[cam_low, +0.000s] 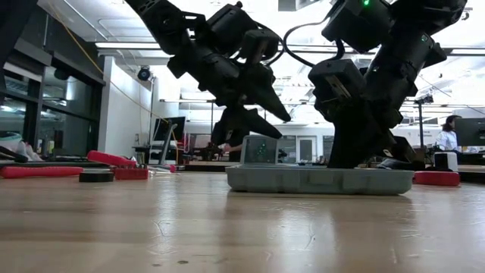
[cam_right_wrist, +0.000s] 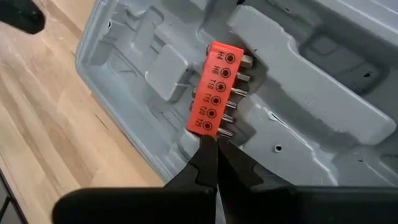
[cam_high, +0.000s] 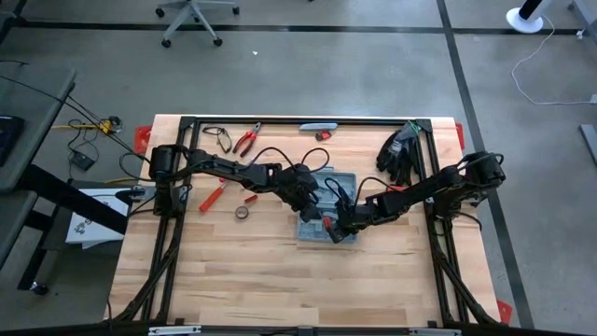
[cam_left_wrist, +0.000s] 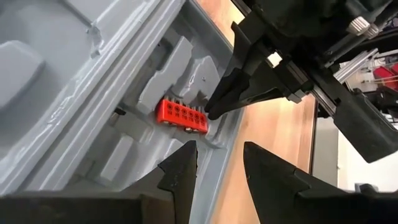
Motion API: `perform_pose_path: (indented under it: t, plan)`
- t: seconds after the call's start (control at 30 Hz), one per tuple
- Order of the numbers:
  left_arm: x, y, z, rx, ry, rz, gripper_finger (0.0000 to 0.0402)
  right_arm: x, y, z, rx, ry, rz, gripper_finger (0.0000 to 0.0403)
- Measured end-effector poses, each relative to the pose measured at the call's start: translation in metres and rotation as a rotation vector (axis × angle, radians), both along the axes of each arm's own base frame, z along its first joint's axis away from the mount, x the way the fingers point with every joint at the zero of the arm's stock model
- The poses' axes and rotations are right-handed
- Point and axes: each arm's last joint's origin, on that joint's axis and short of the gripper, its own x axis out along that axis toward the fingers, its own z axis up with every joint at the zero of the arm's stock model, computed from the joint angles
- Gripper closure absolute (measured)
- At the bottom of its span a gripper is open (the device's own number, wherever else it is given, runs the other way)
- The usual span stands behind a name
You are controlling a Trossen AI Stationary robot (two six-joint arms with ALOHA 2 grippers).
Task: Prefit tool cases
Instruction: Put the right orange multi-bit set into the gray tool case
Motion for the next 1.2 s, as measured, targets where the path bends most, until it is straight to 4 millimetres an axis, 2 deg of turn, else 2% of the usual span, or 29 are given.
perform_pose_path:
  t: [0.4, 0.5, 0.7, 0.83, 1.2]
  plan:
    - [0.000, -0.002, 0.000, -0.008, 0.004, 0.004, 0.0278, 0.000, 0.000, 0.000, 0.001, 0.002, 0.010, 0.0403]
    - [0.003, -0.004, -0.006, -0.049, 0.006, 0.004, 0.0278, 0.000, 0.000, 0.000, -0.001, 0.002, 0.013, 0.0403]
    - [0.011, -0.007, -0.029, -0.128, 0.040, 0.038, 0.0274, 0.000, 0.000, 0.000, -0.001, 0.003, 0.013, 0.0403]
    - [0.011, -0.002, -0.036, -0.126, 0.070, 0.104, 0.0259, 0.000, 0.000, 0.000, 0.002, 0.003, 0.015, 0.0403]
    - [0.014, -0.002, -0.035, -0.095, 0.043, 0.159, 0.0213, 0.000, 0.000, -0.001, -0.002, 0.003, 0.021, 0.0403]
